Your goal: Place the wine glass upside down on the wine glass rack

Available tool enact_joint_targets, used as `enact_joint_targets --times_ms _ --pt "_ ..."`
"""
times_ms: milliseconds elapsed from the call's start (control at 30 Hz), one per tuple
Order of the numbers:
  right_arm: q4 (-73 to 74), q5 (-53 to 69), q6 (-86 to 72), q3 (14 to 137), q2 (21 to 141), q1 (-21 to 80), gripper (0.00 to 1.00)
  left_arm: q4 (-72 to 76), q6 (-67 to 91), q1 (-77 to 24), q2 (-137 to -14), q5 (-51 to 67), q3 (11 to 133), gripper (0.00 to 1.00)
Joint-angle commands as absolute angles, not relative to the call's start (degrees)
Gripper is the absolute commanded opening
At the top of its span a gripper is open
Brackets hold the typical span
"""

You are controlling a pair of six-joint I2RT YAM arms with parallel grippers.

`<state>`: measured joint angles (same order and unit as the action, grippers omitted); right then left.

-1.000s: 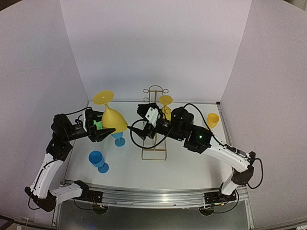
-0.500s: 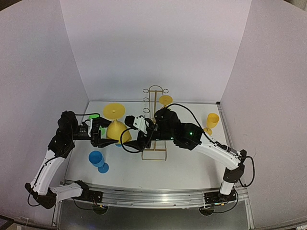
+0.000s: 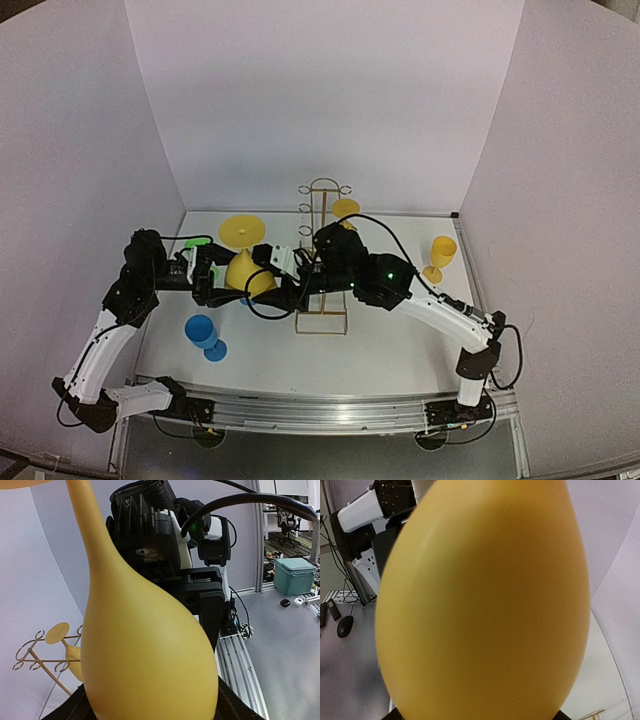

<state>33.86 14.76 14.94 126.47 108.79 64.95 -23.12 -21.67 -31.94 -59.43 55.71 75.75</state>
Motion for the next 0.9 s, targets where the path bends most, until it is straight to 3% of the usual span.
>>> enact_joint_targets --times_ms 0,200,267,400,633,867 --pt "32.30 15.91 14.38 129.61 110.88 64.73 0.53 -23.81 -22.07 -32.99 -59.80 57.14 78.17 0.17" --pt "32.25 16.60 14.65 130.00 111.28 64.74 0.34 -24.74 -22.67 -33.17 -59.79 56.69 78.22 0.21" --pt "32.13 16.24 15.11 129.27 110.80 64.62 0.31 -24.96 -22.60 -33.18 -59.51 56.14 78.22 0.31" --pt "31.77 14.55 14.99 126.86 108.83 63.89 0.23 -25.48 -22.07 -33.13 -58.74 53.48 78.13 0.61" --pt "30.66 11.31 14.58 124.47 106.26 62.85 0.16 -23.44 -19.61 -33.14 -57.26 47.33 77.95 0.98" --pt "30.14 6.22 12.95 122.87 103.41 61.48 0.16 -20.35 -16.20 -33.14 -55.22 41.10 77.02 1.00"
